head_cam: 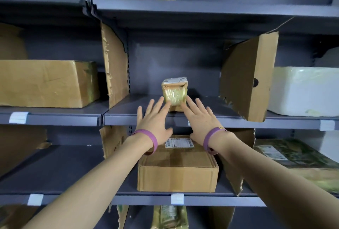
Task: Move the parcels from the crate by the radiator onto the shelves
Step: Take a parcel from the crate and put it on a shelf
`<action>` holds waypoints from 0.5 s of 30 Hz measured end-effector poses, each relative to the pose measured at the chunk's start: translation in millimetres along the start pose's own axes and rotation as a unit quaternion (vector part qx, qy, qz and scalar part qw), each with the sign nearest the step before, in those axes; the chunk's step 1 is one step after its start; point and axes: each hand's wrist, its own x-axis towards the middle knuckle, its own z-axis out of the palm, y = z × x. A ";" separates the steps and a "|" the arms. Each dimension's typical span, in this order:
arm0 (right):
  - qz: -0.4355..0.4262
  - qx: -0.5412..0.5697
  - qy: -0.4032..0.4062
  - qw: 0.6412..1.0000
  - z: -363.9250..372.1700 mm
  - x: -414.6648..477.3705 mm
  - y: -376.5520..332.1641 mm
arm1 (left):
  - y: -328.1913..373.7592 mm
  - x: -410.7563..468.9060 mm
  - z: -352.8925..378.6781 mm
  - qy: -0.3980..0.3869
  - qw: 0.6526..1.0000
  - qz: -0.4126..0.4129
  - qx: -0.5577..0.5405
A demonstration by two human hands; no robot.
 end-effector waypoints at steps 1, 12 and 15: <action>-0.006 -0.005 -0.004 1.000 1.8 2.7 2.1 | 2.2 2.7 1.7 -0.003 1.000 -0.004 0.001; -0.007 -0.009 -0.035 0.999 13.5 28.5 15.5 | 6.7 25.5 14.2 -0.029 0.999 -0.014 0.042; -0.002 -0.011 -0.039 0.999 16.6 33.9 17.7 | 6.1 32.1 17.6 -0.038 0.998 -0.015 0.052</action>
